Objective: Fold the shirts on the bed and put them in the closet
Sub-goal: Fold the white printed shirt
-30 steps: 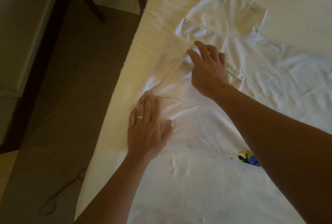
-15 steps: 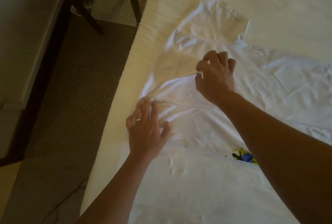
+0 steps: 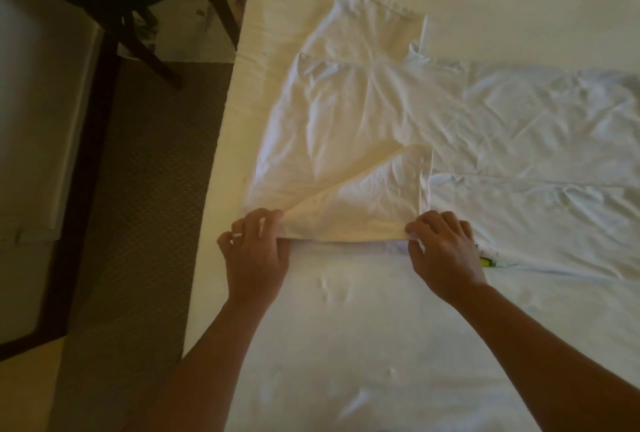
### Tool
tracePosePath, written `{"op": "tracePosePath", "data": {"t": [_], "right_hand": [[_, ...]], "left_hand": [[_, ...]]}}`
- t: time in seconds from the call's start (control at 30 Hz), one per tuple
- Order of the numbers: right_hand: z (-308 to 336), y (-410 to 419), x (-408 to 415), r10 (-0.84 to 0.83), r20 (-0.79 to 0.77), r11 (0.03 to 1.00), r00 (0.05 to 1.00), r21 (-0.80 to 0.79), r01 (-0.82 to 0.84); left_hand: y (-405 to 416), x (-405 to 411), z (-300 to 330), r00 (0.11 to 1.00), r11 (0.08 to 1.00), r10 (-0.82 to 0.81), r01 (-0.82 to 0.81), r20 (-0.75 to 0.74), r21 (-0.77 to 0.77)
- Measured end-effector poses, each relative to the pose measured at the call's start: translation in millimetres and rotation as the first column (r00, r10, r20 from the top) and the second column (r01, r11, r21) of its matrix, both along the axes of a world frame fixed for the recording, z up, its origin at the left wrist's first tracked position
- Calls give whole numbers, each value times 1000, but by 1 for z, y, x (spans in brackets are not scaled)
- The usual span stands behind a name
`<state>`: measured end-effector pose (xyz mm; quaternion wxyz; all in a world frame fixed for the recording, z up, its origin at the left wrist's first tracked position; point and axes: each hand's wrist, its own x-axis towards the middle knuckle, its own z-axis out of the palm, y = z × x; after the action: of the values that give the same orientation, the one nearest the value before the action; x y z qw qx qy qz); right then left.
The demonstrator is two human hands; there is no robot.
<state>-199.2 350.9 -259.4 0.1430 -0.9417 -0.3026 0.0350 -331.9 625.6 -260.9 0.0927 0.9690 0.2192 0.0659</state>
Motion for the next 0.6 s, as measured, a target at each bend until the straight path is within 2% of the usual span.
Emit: {"op": "tracePosePath", "data": {"t": [0.13,0.23,0.47,0.6], "right_hand": [[4,-2,-2,94,17,996,995,-2,-94],[4,-7,-7,119,26,993,993,13,-119],[-4,-27,-19,99,58,995,993,-5,-99],[1,-27,-17,44,-21,999,999,-21,-45]], "left_hand": [[16,-2,-3,961,951,-272,260,55,167],[30,-7,-8,912,902,-407,393,48,176],[35,-17,-7,919,912,-394,388,21,134],[22,-10,2,946,941,-323,322,-8,104]]}}
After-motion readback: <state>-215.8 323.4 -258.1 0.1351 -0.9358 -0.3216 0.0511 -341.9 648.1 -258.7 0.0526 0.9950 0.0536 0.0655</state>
